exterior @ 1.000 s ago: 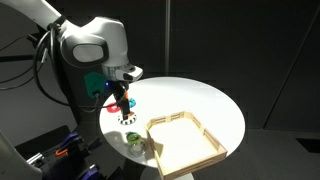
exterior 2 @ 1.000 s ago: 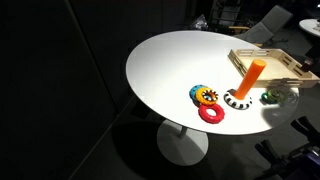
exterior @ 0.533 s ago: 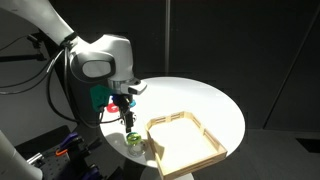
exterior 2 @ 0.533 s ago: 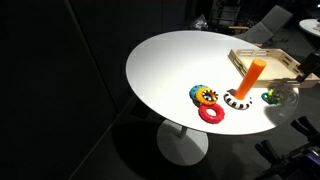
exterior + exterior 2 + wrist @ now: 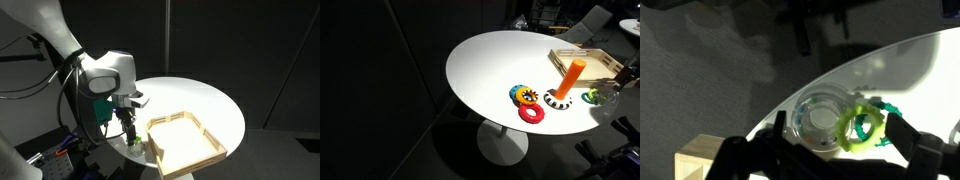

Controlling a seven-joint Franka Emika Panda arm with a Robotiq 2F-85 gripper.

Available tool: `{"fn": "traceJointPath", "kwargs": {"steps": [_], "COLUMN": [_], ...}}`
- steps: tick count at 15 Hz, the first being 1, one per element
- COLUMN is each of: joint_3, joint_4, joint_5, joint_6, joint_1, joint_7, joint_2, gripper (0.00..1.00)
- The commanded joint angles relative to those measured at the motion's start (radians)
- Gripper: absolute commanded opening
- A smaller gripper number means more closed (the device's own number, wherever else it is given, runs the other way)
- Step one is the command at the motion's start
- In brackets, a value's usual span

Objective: Put the yellow ring through the pole

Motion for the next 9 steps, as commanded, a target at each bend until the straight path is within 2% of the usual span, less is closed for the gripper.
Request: {"fn": "traceJointPath", "kwargs": {"steps": [1, 5, 9], "joint_3": [-0.024, -0.027, -0.027], "joint_4": [0.023, 0.033, 0.059], "joint_5": [-0.006, 0.033, 0.026], "joint_6": [0.059, 0.114, 0.134], "joint_1": [0.001, 0.01, 0.034], "joint_7": [0.006, -0.012, 0.006], "joint_2": [0.066, 0.118, 0.16], "gripper": [1.0, 1.0, 1.0]}}
